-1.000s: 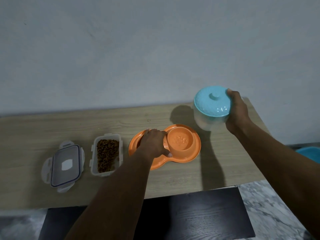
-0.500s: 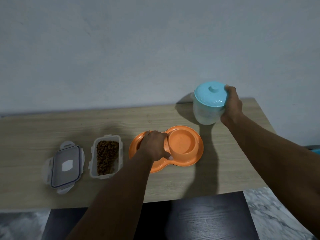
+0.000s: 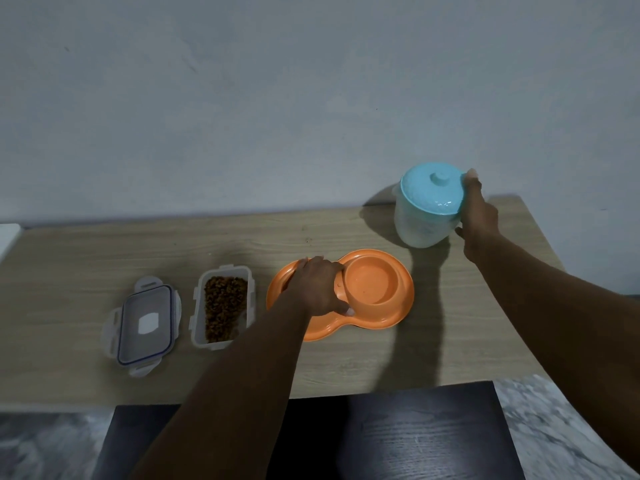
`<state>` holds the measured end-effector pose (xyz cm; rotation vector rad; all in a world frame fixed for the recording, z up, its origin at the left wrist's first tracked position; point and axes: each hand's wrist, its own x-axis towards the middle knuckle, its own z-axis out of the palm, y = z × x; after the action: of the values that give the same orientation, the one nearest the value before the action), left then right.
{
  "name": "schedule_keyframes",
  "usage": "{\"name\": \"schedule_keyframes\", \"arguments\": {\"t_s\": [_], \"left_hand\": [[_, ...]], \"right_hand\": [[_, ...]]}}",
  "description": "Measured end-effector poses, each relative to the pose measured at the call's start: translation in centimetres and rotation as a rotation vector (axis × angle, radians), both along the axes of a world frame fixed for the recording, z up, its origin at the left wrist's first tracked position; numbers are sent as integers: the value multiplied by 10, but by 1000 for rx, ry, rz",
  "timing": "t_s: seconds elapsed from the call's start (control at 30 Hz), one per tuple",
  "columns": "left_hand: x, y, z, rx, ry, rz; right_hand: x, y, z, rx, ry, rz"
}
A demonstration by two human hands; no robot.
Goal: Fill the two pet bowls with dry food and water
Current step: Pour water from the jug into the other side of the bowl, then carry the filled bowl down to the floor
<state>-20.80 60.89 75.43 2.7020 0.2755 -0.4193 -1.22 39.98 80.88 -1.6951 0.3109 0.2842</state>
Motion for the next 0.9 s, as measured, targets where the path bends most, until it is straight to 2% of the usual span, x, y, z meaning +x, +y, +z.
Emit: {"name": "schedule_keyframes", "arguments": {"t_s": [0.07,0.17,0.3,0.4,0.5,0.63,0.9], "left_hand": [[-4,2,4,-45,-39,10],[-15,4,6,-96,-126,212],[-30,13,7,33,-197,474],[-40,15,15,42,-110,576],[-47,15,15,66,12,577],[-53,12,15,176,87,553],[-56,14,22,172,69,608]], "right_hand": [[-19,-2,-5,-203,-83,-74],[-57,-4,-20,-459,-201,-96],[-97,-1,-56,-676,-236,144],[-113,5,-72,-799,-245,300],[-114,7,-79,-859,-270,352],[-107,4,-84,-894,-241,424],[-99,7,-88,-950,-231,494]]}}
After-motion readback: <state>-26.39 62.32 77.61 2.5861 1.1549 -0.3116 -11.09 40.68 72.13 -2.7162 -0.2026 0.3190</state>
